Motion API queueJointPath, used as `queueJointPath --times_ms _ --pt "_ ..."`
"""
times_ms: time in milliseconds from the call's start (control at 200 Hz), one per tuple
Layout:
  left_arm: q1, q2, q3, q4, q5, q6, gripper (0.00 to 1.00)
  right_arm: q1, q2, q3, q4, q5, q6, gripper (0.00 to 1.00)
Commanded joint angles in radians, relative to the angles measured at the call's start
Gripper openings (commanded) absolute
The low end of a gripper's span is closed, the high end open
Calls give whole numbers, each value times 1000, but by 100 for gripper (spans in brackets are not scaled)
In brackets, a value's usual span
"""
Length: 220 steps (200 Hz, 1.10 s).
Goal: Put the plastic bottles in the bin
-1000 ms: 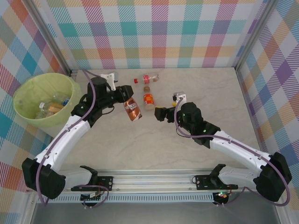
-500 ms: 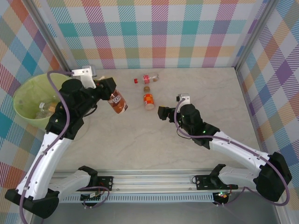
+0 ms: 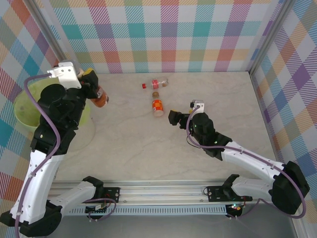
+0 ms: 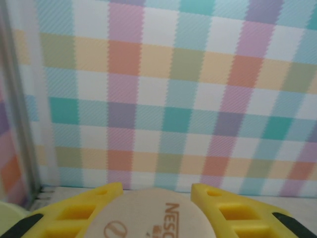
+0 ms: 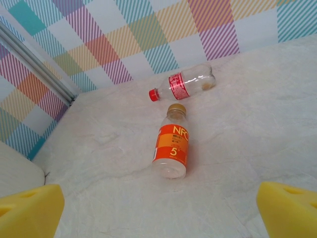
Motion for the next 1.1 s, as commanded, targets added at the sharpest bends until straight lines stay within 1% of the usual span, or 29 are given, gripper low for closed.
queueJointPath --times_ms 0,120,280,405,495,645,730,815,915,970,1030,1095 --pt "74 22 28 11 -240 136 39 6 -9 -26 125 17 13 100" --pt "215 38 43 -10 -179 82 39 6 -8 -8 112 -2 -10 100" --pt "379 88 43 -40 -170 36 39 5 -5 30 14 -42 -9 100" --pt "513 150 31 -54 -194 21 40 5 -13 27 1 -55 -1 100" --pt "608 191 46 -94 -141 -22 40 6 -24 20 8 -54 -5 100" --pt "643 249 49 -132 -139 -24 42 6 -40 6 25 -34 5 100" --pt "647 292 72 -188 -188 -18 46 6 -44 -4 34 -23 15 100" --pt "647 322 73 -227 -236 -7 46 6 -50 -5 34 -20 17 100" --pt "647 359 78 -259 -261 -17 48 6 -59 -7 28 -13 19 100" --pt "647 390 107 -300 -253 -34 53 6 -64 -11 29 -8 18 100" --pt "648 422 145 -343 -247 -61 64 6 -69 -16 31 -5 17 100" --pt "647 447 186 -383 -236 -80 71 7 -74 -21 32 -2 19 100"
